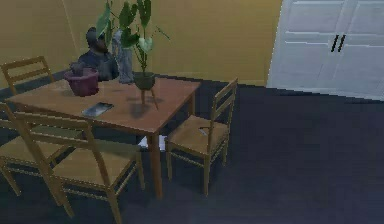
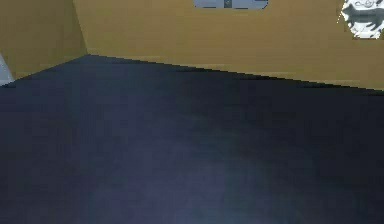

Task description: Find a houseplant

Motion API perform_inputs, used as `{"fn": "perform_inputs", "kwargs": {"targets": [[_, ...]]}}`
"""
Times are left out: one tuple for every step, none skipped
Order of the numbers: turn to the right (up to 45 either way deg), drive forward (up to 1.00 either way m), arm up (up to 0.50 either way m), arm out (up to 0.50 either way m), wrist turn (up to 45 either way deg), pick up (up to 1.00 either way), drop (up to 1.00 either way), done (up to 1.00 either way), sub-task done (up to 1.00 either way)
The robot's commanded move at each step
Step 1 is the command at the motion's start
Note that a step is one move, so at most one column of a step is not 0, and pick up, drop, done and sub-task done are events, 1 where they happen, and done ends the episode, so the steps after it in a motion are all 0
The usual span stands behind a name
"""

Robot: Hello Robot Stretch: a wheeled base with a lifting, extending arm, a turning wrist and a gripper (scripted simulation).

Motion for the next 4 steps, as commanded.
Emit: {"fn": "perform_inputs", "kwargs": {"targets": [[6.0, 0.0, 0.0, 0.0, 0.0, 0.0, 0.0, 0.0, 0.0], [0.0, 0.45, 0.0, 0.0, 0.0, 0.0, 0.0, 0.0, 0.0], [-27.0, 0.0, 0.0, 0.0, 0.0, 0.0, 0.0, 0.0, 0.0], [0.0, 0.0, 0.0, 0.0, 0.0, 0.0, 0.0, 1.0, 0.0]]}}
